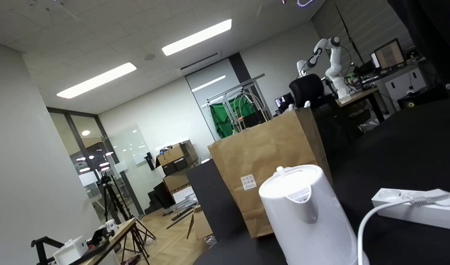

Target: Pick up the clothing hanger from the table and hang it on the metallic object

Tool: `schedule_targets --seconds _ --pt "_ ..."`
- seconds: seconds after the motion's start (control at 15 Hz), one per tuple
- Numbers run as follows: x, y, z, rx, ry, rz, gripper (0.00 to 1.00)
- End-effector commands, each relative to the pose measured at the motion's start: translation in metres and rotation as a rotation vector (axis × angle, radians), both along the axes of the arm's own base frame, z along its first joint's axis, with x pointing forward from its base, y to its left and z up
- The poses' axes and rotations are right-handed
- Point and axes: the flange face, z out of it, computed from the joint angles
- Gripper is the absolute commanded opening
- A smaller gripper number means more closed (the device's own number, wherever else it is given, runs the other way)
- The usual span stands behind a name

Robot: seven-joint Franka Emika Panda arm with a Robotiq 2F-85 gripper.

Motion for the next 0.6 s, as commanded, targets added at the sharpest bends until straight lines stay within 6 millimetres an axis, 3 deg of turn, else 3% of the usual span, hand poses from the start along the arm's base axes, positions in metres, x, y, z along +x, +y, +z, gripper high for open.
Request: schedule_targets --seconds 0.0,0.27,0.33,0.53 --pt "-0.011 -0.005 0.012 -0.066 -0.119 -0.153 1.0" --pt "-0.016 -0.012 0.02 -0.172 -0.268 -0.318 1.0" --pt "-0.004 -0.014 0.017 -0.149 -0.23 -0.246 1.0" --pt "-0.01 -0.013 0.017 -0.172 -0.266 -0.285 1.0"
